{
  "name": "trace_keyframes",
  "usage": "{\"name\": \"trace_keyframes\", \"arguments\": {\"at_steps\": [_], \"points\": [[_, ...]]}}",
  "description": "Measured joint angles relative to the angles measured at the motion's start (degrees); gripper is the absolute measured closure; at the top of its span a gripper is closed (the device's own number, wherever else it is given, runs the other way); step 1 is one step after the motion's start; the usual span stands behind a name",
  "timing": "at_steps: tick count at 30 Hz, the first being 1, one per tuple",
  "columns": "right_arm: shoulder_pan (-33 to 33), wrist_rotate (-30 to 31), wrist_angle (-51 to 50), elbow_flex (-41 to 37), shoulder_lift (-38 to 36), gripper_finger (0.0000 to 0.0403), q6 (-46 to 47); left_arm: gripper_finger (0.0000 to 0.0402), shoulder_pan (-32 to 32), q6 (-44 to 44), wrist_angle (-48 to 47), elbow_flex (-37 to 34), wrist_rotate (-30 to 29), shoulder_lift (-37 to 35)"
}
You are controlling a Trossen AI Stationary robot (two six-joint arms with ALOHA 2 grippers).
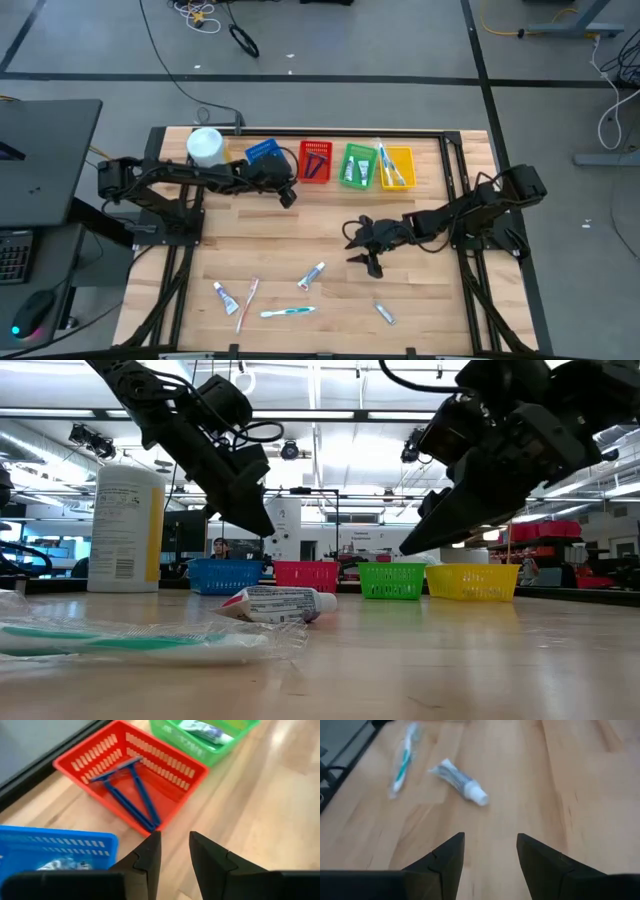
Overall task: Pick & Place Travel size toiletries
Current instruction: Put the white toothpaste into the green basket
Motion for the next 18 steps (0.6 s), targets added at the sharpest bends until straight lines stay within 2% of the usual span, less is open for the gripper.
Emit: {"name": "trace_keyframes", "arguments": {"at_steps": [6,10,14,18], "points": [[0.9,0.3,12.2,0.0,5.5,0.0212,-3.8,0.03,-3.4,-7.3,0.1,0.0,3.2,0.0],[-0.1,-1.2,20.9,0.2,11.1,0.0212,-6.8,0.0307,-6.8,-8.7,0.0,0.0,5.6,0.0],[-1.9,-6.5,15.8,4.4,12.5,0.0212,-6.8,0.0317,-10.2,-11.4,0.0,0.0,5.8,0.0],[-2.6,-8.2,11.3,8.1,12.7,0.0213,-11.1,0.0326,-13.7,-12.8,-0.2,0.0,6.5,0.0]]}}
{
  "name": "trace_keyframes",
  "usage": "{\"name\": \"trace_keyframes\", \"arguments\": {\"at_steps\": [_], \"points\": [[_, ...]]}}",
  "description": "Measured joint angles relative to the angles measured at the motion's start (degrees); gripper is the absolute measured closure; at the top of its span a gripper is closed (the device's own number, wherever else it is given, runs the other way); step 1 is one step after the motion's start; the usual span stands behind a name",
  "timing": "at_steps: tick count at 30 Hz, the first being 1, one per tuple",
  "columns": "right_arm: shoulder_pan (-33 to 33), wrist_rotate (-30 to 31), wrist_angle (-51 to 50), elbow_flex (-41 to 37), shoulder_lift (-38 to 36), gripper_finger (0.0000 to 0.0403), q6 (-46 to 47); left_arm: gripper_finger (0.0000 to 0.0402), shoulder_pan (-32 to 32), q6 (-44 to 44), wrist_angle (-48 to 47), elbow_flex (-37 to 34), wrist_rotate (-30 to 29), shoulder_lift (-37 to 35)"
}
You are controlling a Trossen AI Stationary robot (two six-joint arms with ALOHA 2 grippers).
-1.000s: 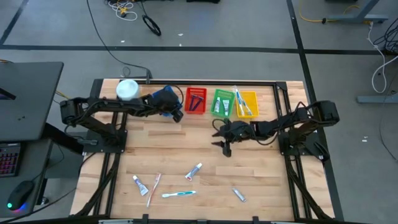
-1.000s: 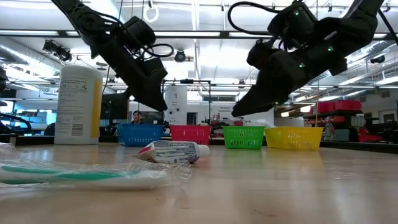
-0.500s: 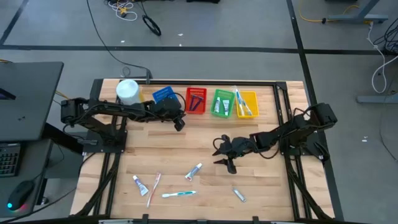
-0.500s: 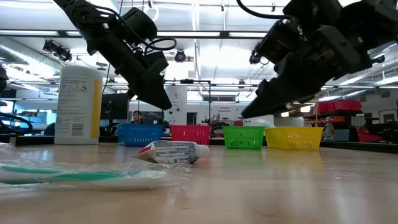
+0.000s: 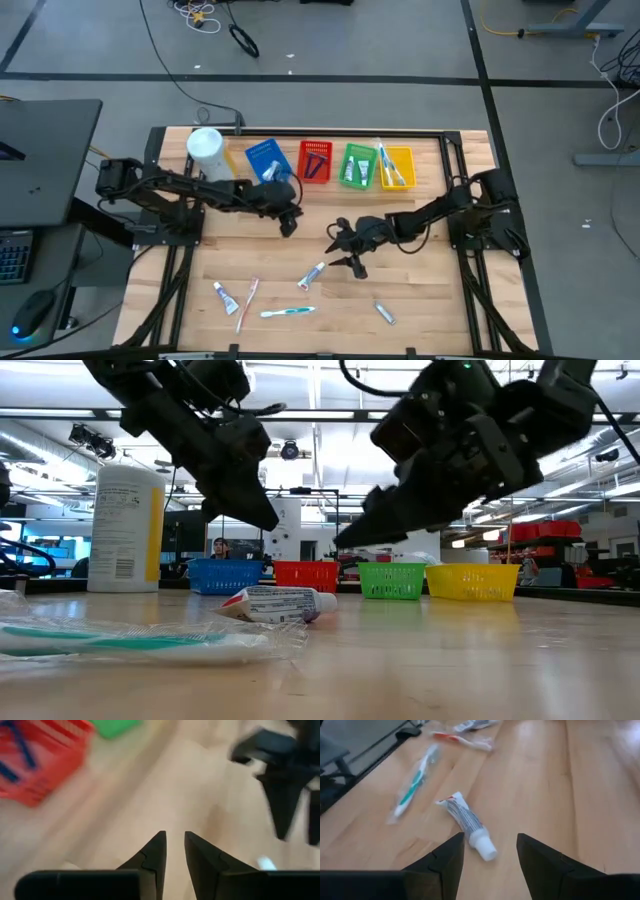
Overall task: Pick & Place Travel size toiletries
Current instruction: Put the white toothpaste into the green basket
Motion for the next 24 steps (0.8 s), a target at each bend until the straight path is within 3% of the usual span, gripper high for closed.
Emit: {"name": "trace_keyframes", "arguments": {"at_steps": [7,14,24], "points": [[-2.7,-6.0,-10.0,4.8,0.0,0.0213,-2.3,0.0331,-3.6,-0.3,-3.3,0.0,-0.9,0.0],[-4.0,-9.1,-11.5,10.1,3.4,0.0213,-3.0,0.0331,-4.0,-0.2,-6.3,0.0,-2.6,-1.6],[-4.9,-13.2,-14.9,14.0,8.0,0.0213,-4.6,0.033,-4.1,5.6,-10.3,0.0,-5.7,-9.3]]}}
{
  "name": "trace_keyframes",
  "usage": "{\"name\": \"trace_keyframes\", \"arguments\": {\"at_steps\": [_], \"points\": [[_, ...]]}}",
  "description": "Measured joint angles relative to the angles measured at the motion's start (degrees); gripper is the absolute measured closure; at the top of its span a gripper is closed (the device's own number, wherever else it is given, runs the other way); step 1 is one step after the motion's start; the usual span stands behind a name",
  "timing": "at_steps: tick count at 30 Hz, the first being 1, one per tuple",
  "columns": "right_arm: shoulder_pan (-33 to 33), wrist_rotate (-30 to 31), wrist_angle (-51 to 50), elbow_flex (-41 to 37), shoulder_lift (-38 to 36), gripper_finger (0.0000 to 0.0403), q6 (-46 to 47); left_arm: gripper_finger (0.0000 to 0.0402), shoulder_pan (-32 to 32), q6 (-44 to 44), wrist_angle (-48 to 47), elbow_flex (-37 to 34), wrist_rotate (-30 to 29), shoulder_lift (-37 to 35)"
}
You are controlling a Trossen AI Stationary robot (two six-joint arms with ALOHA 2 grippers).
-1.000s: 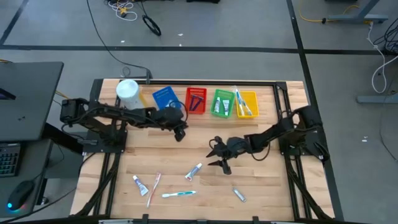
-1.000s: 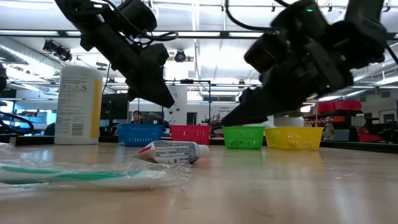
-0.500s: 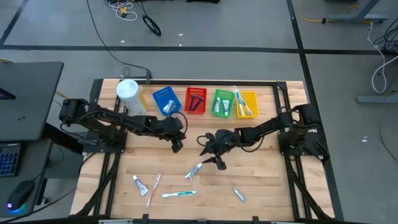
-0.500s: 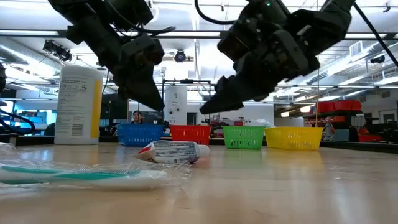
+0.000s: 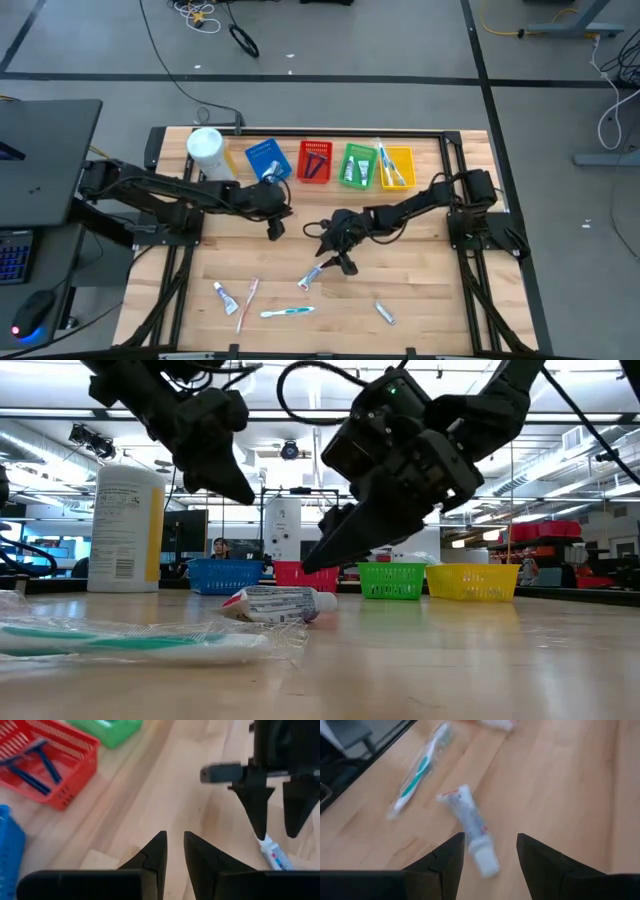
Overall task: Pick & Place Travel size toiletries
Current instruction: Put the white toothpaste into the green basket
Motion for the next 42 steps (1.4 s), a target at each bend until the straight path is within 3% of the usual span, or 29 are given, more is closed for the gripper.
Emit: {"name": "trace_keyframes", "arguments": {"at_steps": [8,18,32,37,42], "points": [[-0.2,-2.6,-1.3,-0.1,1.9,0.0213,0.6,0.033,0.0,0.0,-1.4,0.0,-1.6,-0.4],[0.9,1.5,0.4,0.1,4.8,0.0226,-3.2,0.033,0.0,0.3,-1.6,0.0,-1.6,-0.4],[4.6,1.5,0.5,0.1,4.9,0.0245,-7.5,0.033,0.0,1.5,-3.0,0.0,-1.6,-0.4],[5.7,6.1,0.7,0.1,4.9,0.025,-7.8,0.033,0.0,1.4,-3.2,0.0,-1.6,-0.4],[5.8,6.3,0.8,0.1,4.9,0.0267,-7.1,0.033,0.0,1.4,-3.2,0.0,-1.5,-0.4]]}}
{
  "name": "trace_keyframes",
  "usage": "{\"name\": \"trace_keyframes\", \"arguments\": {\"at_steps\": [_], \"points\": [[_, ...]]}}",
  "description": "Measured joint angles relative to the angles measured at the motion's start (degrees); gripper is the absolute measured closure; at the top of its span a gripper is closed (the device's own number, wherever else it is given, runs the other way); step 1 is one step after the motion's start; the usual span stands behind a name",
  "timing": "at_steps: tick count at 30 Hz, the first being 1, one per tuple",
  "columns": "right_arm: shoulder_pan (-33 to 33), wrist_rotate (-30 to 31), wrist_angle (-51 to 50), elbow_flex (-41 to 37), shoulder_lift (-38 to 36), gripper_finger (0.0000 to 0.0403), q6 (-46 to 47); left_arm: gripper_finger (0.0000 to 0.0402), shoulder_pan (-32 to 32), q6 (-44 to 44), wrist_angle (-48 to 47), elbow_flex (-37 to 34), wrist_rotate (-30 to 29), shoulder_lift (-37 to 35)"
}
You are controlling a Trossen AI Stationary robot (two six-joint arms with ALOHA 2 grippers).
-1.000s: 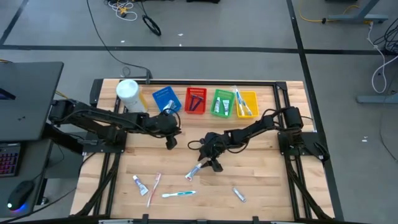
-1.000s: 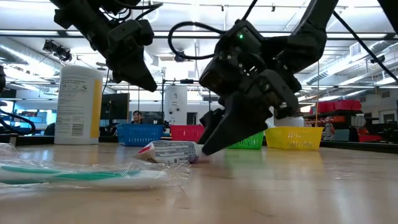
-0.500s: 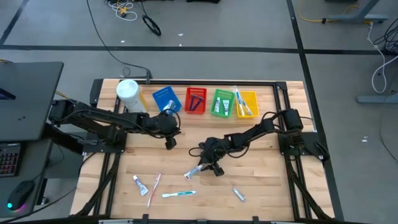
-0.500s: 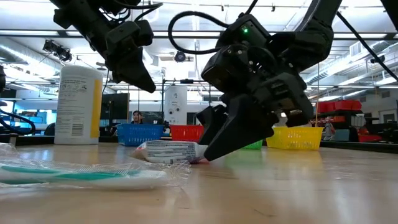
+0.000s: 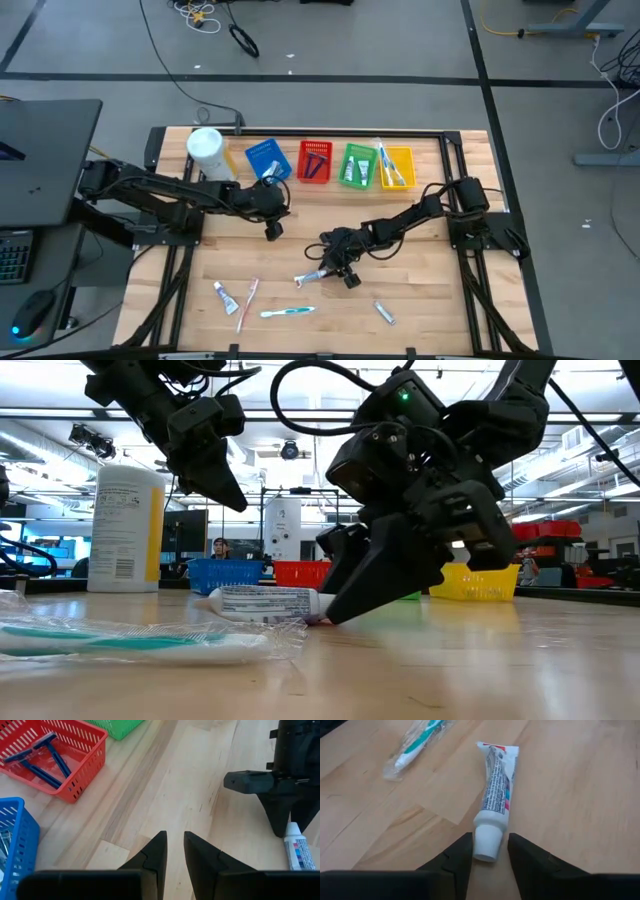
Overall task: Pick & Place Travel size toiletries
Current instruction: Put the white toothpaste into the green basket
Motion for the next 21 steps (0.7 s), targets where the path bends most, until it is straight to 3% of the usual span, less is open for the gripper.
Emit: {"name": "trace_keyframes", "arguments": {"at_steps": [9,17,21], "points": [[0.1,0.3,0.7,0.0,0.0,0.0329,0.1,0.033,0.0,-0.4,0.0,0.0,0.0,0.0],[0.3,0.1,-0.1,0.0,-0.4,0.0339,2.0,0.033,0.0,-0.5,-0.2,0.0,0.0,0.0],[0.1,7.0,-6.6,0.0,-4.8,0.034,1.7,0.033,0.0,-0.6,-0.5,0.0,0.0,0.0]]}}
